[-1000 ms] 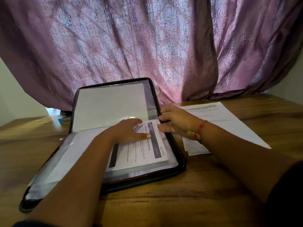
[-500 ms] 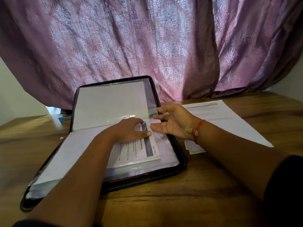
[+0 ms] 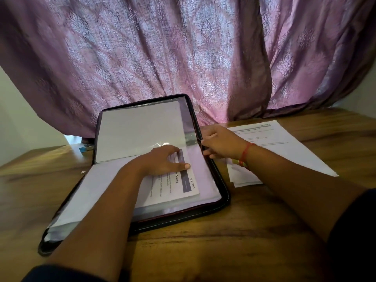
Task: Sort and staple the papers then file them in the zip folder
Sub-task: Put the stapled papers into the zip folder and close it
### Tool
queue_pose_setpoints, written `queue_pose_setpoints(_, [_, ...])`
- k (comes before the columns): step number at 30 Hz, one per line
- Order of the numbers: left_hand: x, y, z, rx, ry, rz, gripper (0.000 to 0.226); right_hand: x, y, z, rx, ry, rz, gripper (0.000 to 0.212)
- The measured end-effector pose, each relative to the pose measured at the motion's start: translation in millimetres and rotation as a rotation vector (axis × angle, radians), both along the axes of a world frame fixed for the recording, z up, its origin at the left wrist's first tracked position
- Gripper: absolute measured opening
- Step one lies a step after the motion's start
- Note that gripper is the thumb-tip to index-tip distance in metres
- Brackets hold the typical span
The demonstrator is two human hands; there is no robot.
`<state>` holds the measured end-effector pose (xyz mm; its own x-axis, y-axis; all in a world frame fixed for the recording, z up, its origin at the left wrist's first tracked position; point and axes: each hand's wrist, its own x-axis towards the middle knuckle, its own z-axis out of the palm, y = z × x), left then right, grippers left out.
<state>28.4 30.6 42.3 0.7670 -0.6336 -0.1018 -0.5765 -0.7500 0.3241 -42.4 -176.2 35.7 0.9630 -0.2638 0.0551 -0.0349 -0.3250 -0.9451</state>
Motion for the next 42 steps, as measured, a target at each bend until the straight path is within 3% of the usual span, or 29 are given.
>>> queue_pose_setpoints(4, [-11, 3, -1, -0.008, 0.002, -0.011, 0.100, -14, -11, -8, -0.581, -0.185, -0.034, 0.015])
queue_pose_setpoints(6, [-17, 4, -2, 0.018, 0.021, -0.018, 0.102, -19, -13, -9, -0.688, -0.209, 0.037, 0.022])
queue_pose_setpoints(10, [-48, 8, 4, 0.050, 0.022, -0.032, 0.081, -21, -12, -5, -0.806, -0.271, 0.103, 0.021])
queue_pose_setpoints(20, [-93, 30, 13, 0.053, 0.018, -0.121, 0.067, -29, -24, 1, -0.871, -0.308, 0.145, 0.017])
queue_pose_setpoints(33, [-104, 28, 11, -0.230, -0.244, -0.080, 0.013, -28, -29, -1, -0.820, -0.249, 0.171, 0.014])
queue_pose_setpoints(42, [-95, 34, 16, -0.534, -0.013, -0.010, 0.006, -32, -31, -2, -0.830, -0.211, 0.148, 0.017])
